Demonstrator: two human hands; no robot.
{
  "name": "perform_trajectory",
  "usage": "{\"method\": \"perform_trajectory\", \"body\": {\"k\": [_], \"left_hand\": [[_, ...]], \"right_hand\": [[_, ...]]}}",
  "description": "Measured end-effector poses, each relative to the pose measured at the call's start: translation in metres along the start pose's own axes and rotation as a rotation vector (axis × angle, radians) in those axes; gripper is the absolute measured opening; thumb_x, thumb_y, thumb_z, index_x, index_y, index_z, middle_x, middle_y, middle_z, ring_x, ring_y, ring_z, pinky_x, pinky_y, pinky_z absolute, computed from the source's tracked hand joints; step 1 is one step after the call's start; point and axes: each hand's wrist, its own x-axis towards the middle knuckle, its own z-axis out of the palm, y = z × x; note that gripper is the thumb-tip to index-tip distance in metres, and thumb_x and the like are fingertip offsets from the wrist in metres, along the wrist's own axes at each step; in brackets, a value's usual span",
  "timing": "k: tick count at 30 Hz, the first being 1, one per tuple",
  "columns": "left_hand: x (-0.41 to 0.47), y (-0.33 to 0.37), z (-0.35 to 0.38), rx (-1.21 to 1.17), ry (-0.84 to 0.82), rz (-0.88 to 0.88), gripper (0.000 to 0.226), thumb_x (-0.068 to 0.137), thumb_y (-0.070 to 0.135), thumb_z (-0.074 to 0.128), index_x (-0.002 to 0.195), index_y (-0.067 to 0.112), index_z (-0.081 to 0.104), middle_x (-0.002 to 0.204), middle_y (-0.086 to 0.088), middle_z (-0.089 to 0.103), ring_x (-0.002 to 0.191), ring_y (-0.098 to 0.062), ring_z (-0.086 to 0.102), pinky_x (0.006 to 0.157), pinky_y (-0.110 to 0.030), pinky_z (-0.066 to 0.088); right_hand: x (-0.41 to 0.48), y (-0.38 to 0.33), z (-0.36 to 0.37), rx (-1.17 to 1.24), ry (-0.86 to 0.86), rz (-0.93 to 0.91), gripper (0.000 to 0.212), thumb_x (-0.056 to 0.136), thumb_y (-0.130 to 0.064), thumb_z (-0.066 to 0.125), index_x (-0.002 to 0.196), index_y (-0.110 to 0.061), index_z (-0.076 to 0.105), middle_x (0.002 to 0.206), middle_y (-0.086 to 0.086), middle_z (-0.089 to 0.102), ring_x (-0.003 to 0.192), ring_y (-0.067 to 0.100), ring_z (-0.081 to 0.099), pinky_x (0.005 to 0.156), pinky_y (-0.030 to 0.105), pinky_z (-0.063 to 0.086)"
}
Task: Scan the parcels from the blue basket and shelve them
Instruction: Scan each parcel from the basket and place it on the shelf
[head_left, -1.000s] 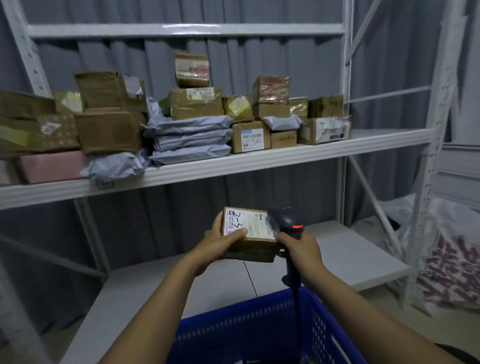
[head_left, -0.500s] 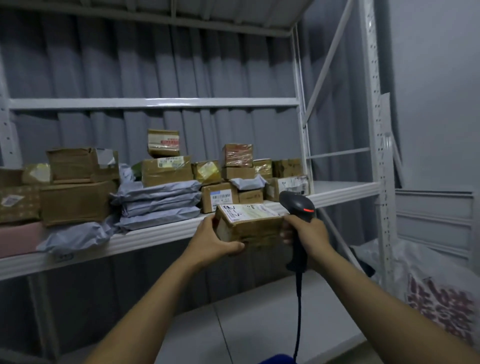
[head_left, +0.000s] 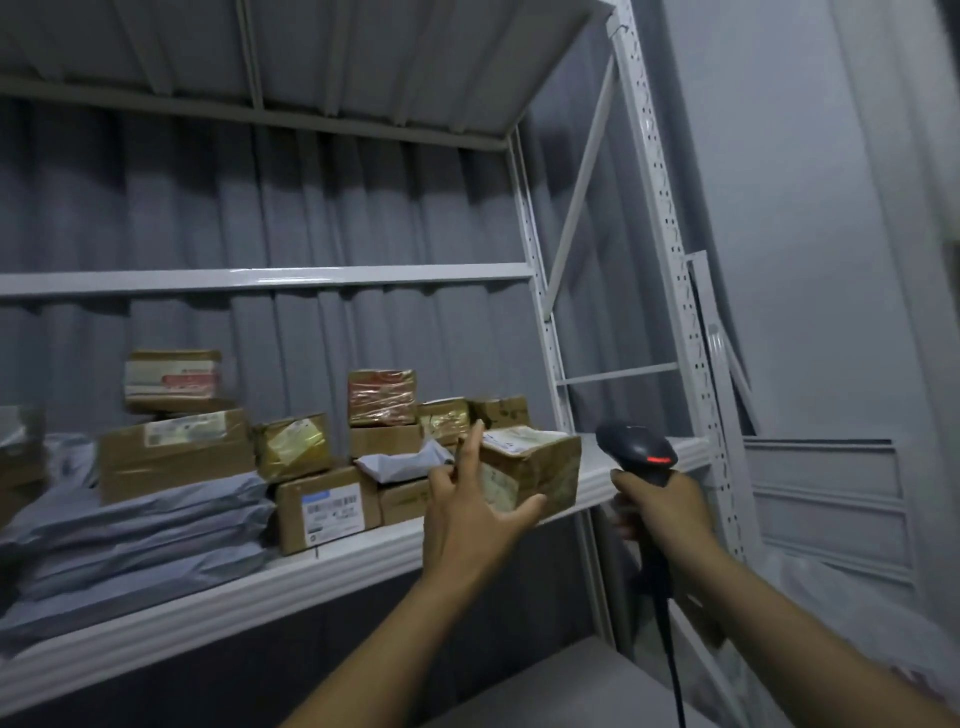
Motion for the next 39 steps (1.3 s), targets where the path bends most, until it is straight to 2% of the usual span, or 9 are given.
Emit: {"method": "perform_trajectory", "body": {"k": [6, 14, 19, 21, 24, 27, 29, 34, 39], "left_hand": [[0.046, 0.021, 0.093, 0.068, 0.012, 0.03, 0.091, 0.067, 0.067, 0.071, 0.141, 0.041, 0.024, 0.134, -0.005, 0.03, 0.121, -0.026, 0.044, 0.091, -0.033, 0.047], [0.112, 0.026, 0.191, 0.376, 0.089, -0.004, 0.091, 0.07, 0.072, 0.065, 0.14, 0.024, 0.029, 0.135, -0.013, 0.034, 0.118, -0.03, 0.044, 0.093, -0.039, 0.044], [0.127, 0.014, 0.213, 0.534, 0.098, -0.022, 0.066, 0.085, 0.053, 0.062, 0.133, 0.015, 0.037, 0.131, -0.015, 0.037, 0.115, -0.029, 0.044, 0.085, -0.034, 0.046], [0.128, 0.009, 0.212, 0.558, 0.108, 0.002, 0.068, 0.087, 0.051, 0.062, 0.137, 0.014, 0.034, 0.133, -0.016, 0.036, 0.116, -0.029, 0.043, 0.086, -0.033, 0.046], [0.129, -0.005, 0.206, 0.711, 0.136, 0.2, 0.079, 0.084, 0.048, 0.066, 0.147, 0.019, 0.029, 0.14, -0.017, 0.035, 0.121, -0.031, 0.042, 0.096, -0.039, 0.042], [0.13, -0.026, 0.2, 0.911, 0.117, 0.611, 0.065, 0.071, 0.037, 0.078, 0.13, 0.021, 0.057, 0.136, -0.016, 0.052, 0.118, -0.037, 0.052, 0.098, -0.049, 0.035], [0.129, -0.031, 0.196, 1.032, 0.042, 0.717, 0.056, 0.072, 0.042, 0.076, 0.123, 0.022, 0.063, 0.14, -0.014, 0.052, 0.127, -0.037, 0.049, 0.106, -0.052, 0.029], [0.129, -0.024, 0.199, 1.135, -0.182, 0.606, 0.063, 0.096, 0.049, 0.042, 0.149, 0.02, 0.026, 0.162, -0.015, 0.0, 0.148, -0.038, 0.003, 0.117, -0.055, -0.001], [0.13, -0.013, 0.198, 1.243, -0.253, 0.525, 0.075, 0.094, 0.053, 0.041, 0.153, 0.014, 0.017, 0.162, -0.014, -0.005, 0.148, -0.035, -0.006, 0.116, -0.054, -0.009]], "right_hand": [[0.045, 0.021, -0.033, -0.029, 0.039, 0.021, 0.015, 0.086, -0.011, 0.067, 0.085, 0.004, 0.065, 0.066, 0.016, 0.065, 0.052, 0.026, 0.063, 0.054, 0.033, 0.051], [0.109, 0.044, -0.073, 0.008, 0.105, 0.021, 0.009, 0.086, -0.011, 0.068, 0.084, -0.003, 0.063, 0.066, 0.012, 0.063, 0.049, 0.024, 0.06, 0.047, 0.028, 0.049], [0.118, 0.061, -0.073, -0.02, 0.092, 0.034, 0.012, 0.085, -0.014, 0.069, 0.086, -0.003, 0.064, 0.068, 0.013, 0.064, 0.049, 0.024, 0.062, 0.049, 0.03, 0.049], [0.119, 0.066, -0.073, -0.022, 0.092, 0.047, 0.014, 0.085, -0.014, 0.069, 0.089, -0.002, 0.064, 0.069, 0.013, 0.064, 0.05, 0.024, 0.062, 0.049, 0.03, 0.049], [0.118, 0.068, -0.075, -0.034, 0.095, 0.062, 0.017, 0.085, -0.016, 0.069, 0.092, 0.0, 0.065, 0.07, 0.013, 0.065, 0.05, 0.024, 0.063, 0.049, 0.03, 0.049], [0.115, 0.066, -0.074, -0.049, 0.099, 0.06, 0.021, 0.084, -0.017, 0.07, 0.095, 0.0, 0.065, 0.073, 0.013, 0.065, 0.052, 0.025, 0.064, 0.05, 0.03, 0.05], [0.112, 0.063, -0.072, -0.049, 0.095, 0.062, 0.02, 0.084, -0.017, 0.069, 0.093, 0.002, 0.066, 0.072, 0.013, 0.064, 0.051, 0.025, 0.063, 0.049, 0.029, 0.05], [0.104, 0.053, -0.063, -0.122, 0.035, 0.075, 0.015, 0.083, -0.016, 0.067, 0.081, -0.001, 0.066, 0.065, 0.01, 0.063, 0.044, 0.02, 0.054, 0.046, 0.025, 0.044], [0.089, 0.043, -0.06, -0.181, 0.015, 0.087, 0.014, 0.083, -0.014, 0.066, 0.082, -0.001, 0.067, 0.068, 0.011, 0.065, 0.045, 0.019, 0.055, 0.045, 0.025, 0.047]]}}
